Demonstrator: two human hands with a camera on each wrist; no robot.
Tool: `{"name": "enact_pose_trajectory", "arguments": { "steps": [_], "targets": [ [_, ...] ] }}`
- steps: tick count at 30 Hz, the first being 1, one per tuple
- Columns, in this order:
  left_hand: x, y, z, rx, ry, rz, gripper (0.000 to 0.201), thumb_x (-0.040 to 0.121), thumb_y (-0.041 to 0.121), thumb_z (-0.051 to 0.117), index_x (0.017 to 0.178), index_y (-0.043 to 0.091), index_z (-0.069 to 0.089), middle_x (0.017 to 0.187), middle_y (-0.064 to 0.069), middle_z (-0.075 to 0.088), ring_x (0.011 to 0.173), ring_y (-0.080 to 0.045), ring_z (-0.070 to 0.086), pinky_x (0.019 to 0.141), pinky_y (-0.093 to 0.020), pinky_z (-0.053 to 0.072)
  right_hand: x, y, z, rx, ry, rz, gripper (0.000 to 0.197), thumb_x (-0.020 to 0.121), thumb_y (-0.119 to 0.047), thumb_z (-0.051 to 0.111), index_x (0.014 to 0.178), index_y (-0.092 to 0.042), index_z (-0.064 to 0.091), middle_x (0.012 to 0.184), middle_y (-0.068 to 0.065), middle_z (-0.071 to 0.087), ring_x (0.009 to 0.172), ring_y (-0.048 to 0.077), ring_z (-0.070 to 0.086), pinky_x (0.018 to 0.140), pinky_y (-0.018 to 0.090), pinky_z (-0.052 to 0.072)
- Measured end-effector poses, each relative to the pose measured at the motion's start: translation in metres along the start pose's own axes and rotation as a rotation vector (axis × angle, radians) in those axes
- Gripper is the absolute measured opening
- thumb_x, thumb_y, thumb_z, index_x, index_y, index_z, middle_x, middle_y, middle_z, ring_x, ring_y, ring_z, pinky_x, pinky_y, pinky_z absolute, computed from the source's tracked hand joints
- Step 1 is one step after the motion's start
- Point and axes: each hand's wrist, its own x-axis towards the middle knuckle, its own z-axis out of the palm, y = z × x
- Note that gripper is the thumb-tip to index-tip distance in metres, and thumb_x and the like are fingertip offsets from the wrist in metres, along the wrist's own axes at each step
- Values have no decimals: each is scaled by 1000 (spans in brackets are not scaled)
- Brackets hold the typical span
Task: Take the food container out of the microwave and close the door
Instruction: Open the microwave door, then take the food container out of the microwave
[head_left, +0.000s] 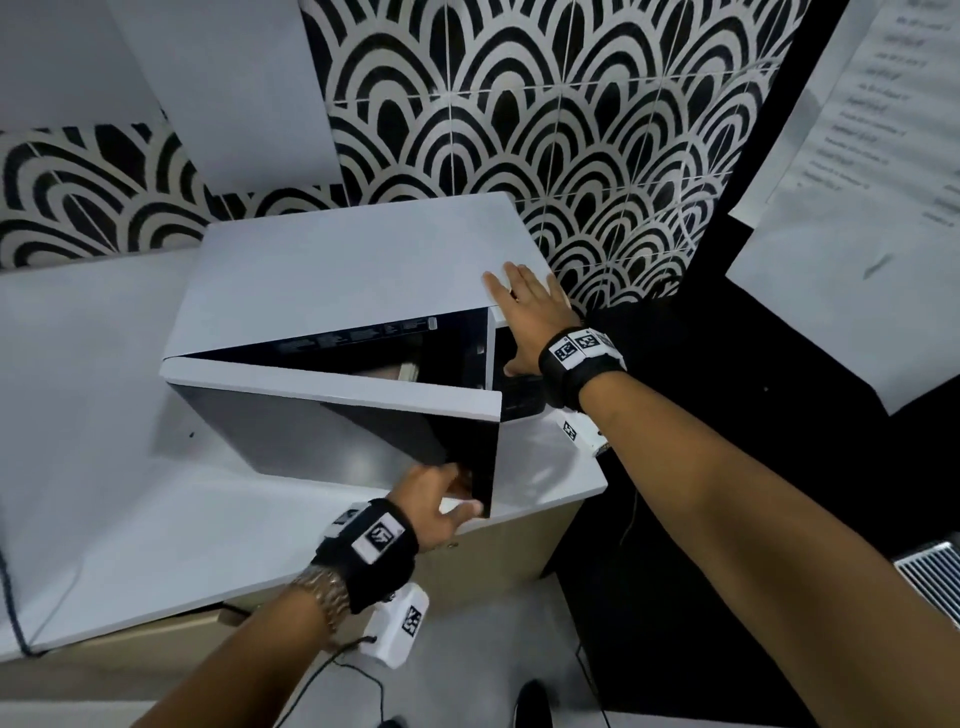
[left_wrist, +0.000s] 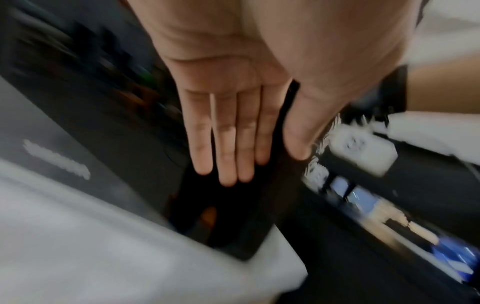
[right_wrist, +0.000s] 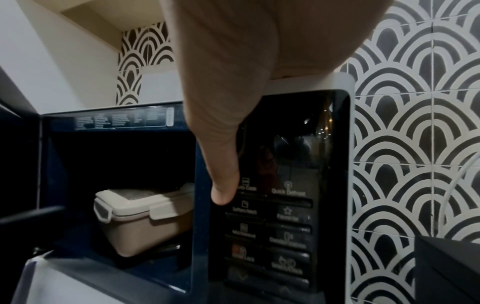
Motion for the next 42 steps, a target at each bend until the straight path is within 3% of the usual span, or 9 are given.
{"name": "enact_pose_trajectory", "arguments": {
  "steps": [2, 4, 7, 11, 15, 21, 27, 35, 42],
  "targets": [
    [-21, -12, -29, -39, 75, -3, 19, 84, 40, 63, 82, 23, 69, 78, -1, 75, 76, -17, 71, 74, -33, 59, -5, 2, 5, -10, 23, -11, 137, 63, -37, 94, 164, -17, 4, 171, 18, 4, 158, 33, 6, 126, 57, 9],
    [-47, -12, -66, -24, 285, 42, 30, 79, 49, 61, 58, 30, 55, 51, 10, 57, 49, -2, 54, 57, -21, 51, -9, 2, 9, -13, 54, -7, 134, 64, -37, 94, 164, -19, 6, 171, 17, 6, 158, 33, 8, 126, 57, 10],
    [-74, 1, -120, 106, 601, 255, 35, 71, 58, 71, 67, 28, 55, 63, 15, 53, 62, -1, 47, 62, -11, 37, -9, -6, 9, -7, 62, 34, 130, 66, -40, 92, 163, -18, 8, 170, 18, 7, 158, 34, 8, 125, 59, 10],
    [-51, -12, -125, 272, 395, 345, 66, 76, 76, 56, 109, 20, 65, 110, 1, 67, 106, -20, 59, 94, -40, 44, -9, -27, 13, 25, 79, 72, 124, 71, -40, 88, 163, -17, 9, 168, 24, 6, 157, 38, 5, 124, 62, 5],
    [-46, -29, -96, 405, 313, 217, 74, 86, 79, 20, 93, 23, 67, 88, 6, 67, 88, -20, 59, 90, -40, 41, -20, -55, 21, 67, 213, -45, 104, 78, -37, 81, 161, -12, 23, 167, 25, 14, 156, 41, 11, 125, 60, 7],
    [-65, -40, -88, 379, 372, 230, 70, 84, 81, 25, 83, 23, 64, 79, 9, 61, 79, -17, 53, 86, -36, 35, -30, -97, 52, 120, 354, -312, 47, 75, -26, 76, 117, -5, 69, 152, 29, 45, 143, 44, 40, 120, 58, 29],
    [-84, -47, -86, 312, 396, 259, 69, 85, 80, 28, 76, 23, 66, 75, 10, 64, 77, -17, 55, 88, -38, 39, -14, -124, 68, 136, 14, -335, 75, 85, -45, 73, 144, -5, 50, 163, 25, 27, 152, 41, 23, 123, 55, 22],
    [-108, -58, -87, 248, 414, 312, 51, 88, 70, 40, 70, 27, 61, 70, 17, 57, 72, -10, 48, 89, -31, 36, 27, -140, 87, 890, -172, 330, 89, 86, -67, 63, 146, -5, 40, 146, 21, 47, 137, 39, 46, 112, 44, 42],
    [-114, -65, -89, 216, 400, 324, 47, 86, 70, 47, 70, 29, 60, 71, 20, 54, 73, -1, 43, 96, -32, 36, 54, -147, 96, 1165, -245, 684, 95, 78, -73, 66, 139, -1, 55, 143, 19, 59, 129, 37, 57, 106, 38, 46]
  ]
}}
